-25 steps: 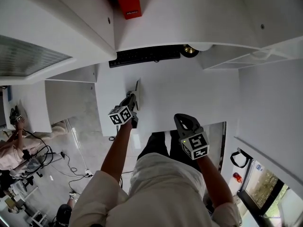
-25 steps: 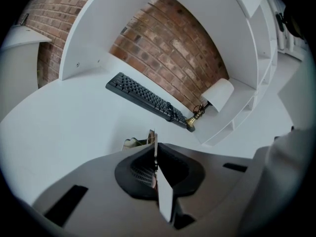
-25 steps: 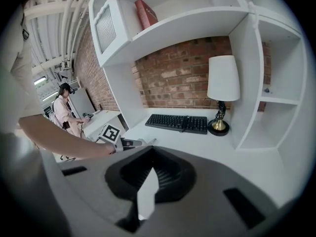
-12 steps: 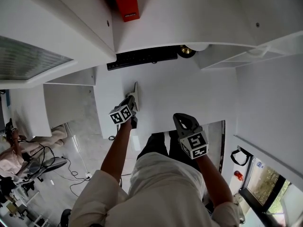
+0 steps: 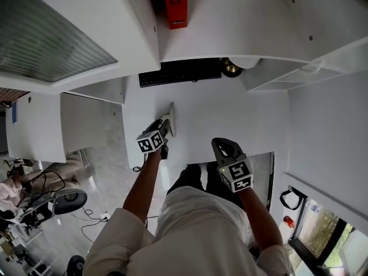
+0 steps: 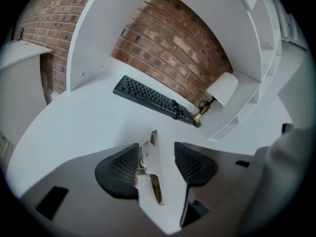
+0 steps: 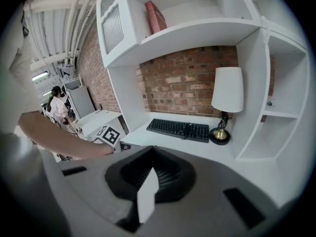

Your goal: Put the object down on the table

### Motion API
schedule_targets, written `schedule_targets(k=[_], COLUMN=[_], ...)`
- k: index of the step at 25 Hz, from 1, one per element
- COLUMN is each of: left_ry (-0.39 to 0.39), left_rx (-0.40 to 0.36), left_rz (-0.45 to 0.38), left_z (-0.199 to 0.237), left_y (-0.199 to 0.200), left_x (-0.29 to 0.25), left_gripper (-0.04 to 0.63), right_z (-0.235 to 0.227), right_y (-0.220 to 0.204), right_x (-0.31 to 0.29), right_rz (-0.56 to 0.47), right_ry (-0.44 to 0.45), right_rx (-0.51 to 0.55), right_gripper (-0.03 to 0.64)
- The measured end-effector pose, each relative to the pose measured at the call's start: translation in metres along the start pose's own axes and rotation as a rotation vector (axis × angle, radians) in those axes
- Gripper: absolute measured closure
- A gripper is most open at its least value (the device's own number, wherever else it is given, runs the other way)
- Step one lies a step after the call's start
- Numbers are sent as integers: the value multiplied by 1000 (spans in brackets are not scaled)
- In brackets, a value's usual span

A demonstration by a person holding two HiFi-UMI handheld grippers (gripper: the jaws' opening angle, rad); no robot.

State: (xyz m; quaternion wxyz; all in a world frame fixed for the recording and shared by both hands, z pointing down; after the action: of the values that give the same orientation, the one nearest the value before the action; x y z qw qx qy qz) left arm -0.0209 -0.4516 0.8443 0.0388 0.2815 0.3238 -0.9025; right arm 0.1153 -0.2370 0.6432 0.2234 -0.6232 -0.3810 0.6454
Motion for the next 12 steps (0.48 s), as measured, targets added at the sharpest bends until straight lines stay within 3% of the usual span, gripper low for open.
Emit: schedule_targets(k=[12], left_ry=[9], left_rx=[-108], left_rz=[-81], left_z=[-45], left_y=[24], left_x=[66], left_gripper=[390], right_z=[11], right_y=[30], right_x=[20], right_rz=[-62], right_ry=[-18], right_rx=[73], right_gripper=[615])
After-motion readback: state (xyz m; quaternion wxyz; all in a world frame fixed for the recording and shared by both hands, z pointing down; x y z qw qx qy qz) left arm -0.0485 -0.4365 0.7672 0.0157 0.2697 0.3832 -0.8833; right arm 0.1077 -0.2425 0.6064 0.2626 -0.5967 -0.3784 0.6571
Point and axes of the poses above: the fingertips, and each gripper's own axes: x backward along the fingers, z to its left, y out of its top, the point moved 4 cm from there along x, backward along the fingers, and after that the axes turned 10 degrees about -y, right-handed, at the moved point
